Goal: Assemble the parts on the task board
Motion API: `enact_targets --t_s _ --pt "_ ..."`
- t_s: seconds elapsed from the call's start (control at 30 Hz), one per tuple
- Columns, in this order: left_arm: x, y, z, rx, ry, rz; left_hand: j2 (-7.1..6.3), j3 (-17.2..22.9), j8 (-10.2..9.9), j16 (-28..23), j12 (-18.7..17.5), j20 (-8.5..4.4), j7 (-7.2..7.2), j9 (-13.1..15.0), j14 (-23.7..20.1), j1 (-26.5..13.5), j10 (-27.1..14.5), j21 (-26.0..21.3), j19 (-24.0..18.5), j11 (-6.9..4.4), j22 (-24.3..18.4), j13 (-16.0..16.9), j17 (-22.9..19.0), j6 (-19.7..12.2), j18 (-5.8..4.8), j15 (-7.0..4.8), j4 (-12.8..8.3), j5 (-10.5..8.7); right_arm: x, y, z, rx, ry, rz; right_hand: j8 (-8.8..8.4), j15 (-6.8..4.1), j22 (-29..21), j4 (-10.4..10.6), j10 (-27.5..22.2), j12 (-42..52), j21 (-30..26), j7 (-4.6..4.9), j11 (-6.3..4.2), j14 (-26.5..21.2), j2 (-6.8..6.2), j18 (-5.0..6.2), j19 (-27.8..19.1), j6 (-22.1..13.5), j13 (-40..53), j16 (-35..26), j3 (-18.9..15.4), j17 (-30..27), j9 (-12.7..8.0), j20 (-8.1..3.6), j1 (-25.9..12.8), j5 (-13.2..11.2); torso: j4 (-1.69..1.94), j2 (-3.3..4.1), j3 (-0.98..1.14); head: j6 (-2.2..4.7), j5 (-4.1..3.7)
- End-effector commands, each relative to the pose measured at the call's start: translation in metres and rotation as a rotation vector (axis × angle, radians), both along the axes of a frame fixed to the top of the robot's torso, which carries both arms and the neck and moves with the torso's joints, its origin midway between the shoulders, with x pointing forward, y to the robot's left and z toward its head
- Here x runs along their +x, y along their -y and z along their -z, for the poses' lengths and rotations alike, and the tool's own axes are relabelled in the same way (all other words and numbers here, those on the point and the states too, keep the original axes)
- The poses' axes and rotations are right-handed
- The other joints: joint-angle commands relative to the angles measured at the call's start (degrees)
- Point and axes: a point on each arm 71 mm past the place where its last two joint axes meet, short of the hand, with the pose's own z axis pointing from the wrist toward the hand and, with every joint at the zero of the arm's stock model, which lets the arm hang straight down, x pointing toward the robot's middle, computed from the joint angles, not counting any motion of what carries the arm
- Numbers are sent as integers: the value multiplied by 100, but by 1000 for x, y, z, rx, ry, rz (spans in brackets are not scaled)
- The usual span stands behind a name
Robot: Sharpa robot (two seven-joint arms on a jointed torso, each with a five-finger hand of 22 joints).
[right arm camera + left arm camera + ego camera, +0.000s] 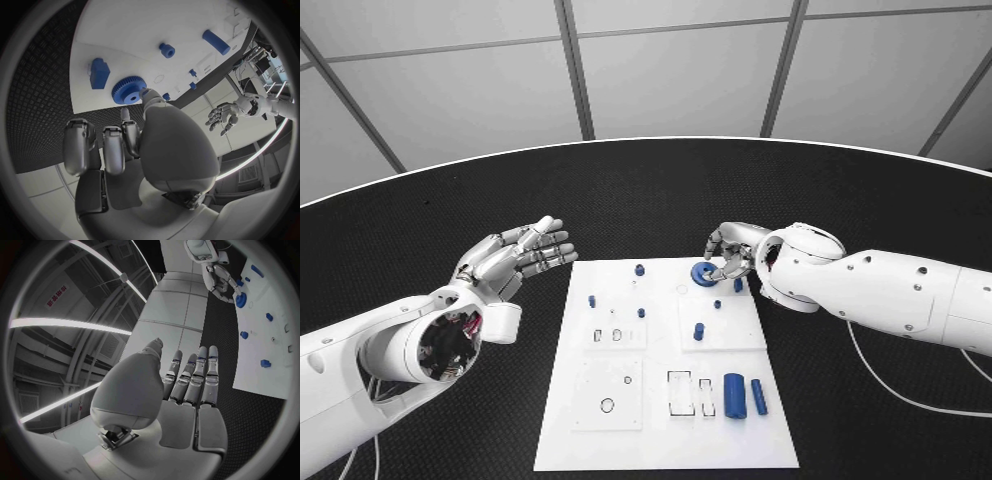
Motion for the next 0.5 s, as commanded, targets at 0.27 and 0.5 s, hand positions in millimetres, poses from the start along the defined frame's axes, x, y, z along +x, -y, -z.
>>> enact_targets --t_s 0.27,0.5 --pt "0 -1 0 0 0 -1 -13 32 -21 -30 -8 -8 467 -6 -16 49 -5 9 19 6 -6 2 2 -40 21 5 -5 3 0 -1 3 -11 -21 -9 32 16 738 -5 60 58 48 5 -10 563 17 -66 315 72 667 28 99 1358 -28 49 83 42 0 -8 -7 -36 13" --pt "0 -1 0 1 0 -2 -13 32 -21 -30 -8 -8 467 -6 -16 49 -5 9 19 6 -6 2 2 -40 21 5 -5 3 0 -1 4 -15 -27 -10 37 15 751 -9 75 75 59 2 -12 565 13 -69 318 96 684 32 140 1369 -42 49 98 49 -4 -6 -10 -44 20"
